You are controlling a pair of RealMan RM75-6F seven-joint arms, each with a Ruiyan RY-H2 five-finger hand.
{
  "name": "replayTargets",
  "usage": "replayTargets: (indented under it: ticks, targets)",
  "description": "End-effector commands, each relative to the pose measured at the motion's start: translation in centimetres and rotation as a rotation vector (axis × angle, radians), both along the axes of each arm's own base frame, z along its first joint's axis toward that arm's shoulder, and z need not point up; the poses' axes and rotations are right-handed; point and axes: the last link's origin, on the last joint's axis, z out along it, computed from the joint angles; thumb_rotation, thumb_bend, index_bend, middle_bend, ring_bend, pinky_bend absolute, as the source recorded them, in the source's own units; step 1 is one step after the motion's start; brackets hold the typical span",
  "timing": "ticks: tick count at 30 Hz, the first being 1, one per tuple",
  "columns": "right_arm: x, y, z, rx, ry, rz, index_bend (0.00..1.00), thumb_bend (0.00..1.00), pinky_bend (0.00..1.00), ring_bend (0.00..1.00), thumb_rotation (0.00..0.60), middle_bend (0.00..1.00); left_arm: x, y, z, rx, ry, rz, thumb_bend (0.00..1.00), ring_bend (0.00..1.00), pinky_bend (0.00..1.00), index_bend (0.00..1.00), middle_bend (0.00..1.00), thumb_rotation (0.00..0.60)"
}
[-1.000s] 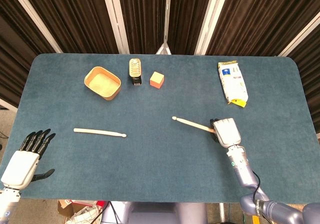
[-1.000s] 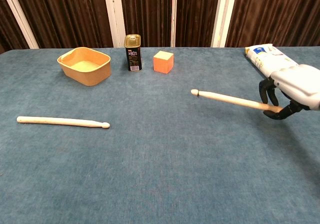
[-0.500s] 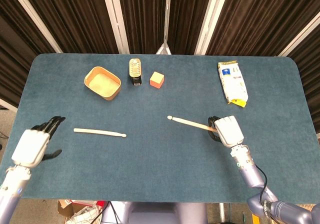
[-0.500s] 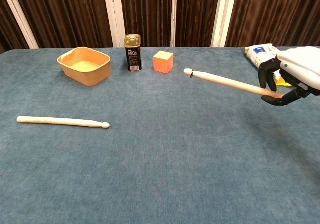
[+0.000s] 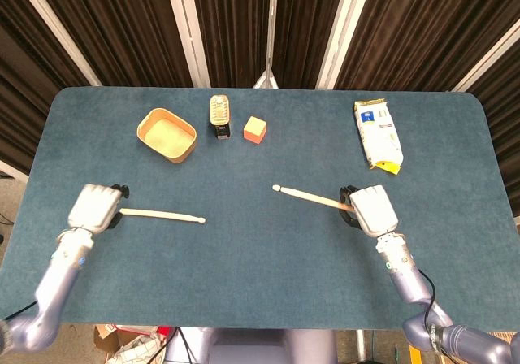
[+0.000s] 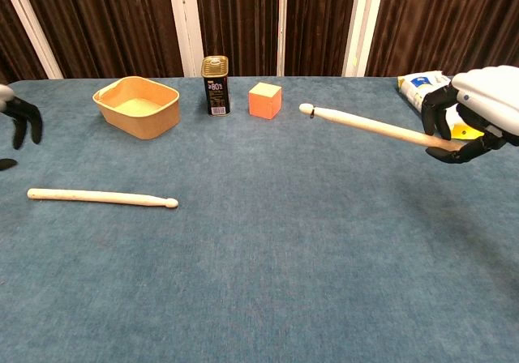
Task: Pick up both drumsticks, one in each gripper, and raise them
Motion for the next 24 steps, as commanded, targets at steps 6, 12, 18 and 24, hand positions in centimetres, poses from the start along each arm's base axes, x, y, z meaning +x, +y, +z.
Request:
replayTargets:
  ticks: [6, 12, 18, 24]
  targets:
    - [-0.5, -0.3, 0.3, -0.009, 0.014, -0.012, 0.79, 0.61, 0.82, 0.85, 0.600, 0.70, 0.0, 1.9, -3.9, -0.048, 0.065, 0.037, 0.50, 0.83, 0.95, 0.41, 0.43, 0.600]
    - [-1.0, -0.4, 0.5, -0.013, 0.020, -0.023, 0.79, 0.61, 0.82, 0.85, 0.600, 0.70, -0.1, 1.7, -5.6, -0.078, 0.065, 0.041, 0.50, 0.83, 0.95, 0.41, 0.43, 0.600]
    - [-1.3, -0.5, 0.6, -0.017, 0.020, -0.029, 0.79, 0.61, 0.82, 0.85, 0.600, 0.70, -0.4, 1.2, -6.4, -0.091, 0.062, 0.044, 0.50, 0.83, 0.95, 0.42, 0.43, 0.600]
    - [-1.2, -0.5, 0.6, -0.017, 0.019, -0.026, 0.79, 0.61, 0.82, 0.85, 0.600, 0.70, -0.5, 1.2, -6.5, -0.090, 0.060, 0.047, 0.50, 0.83, 0.95, 0.44, 0.45, 0.600]
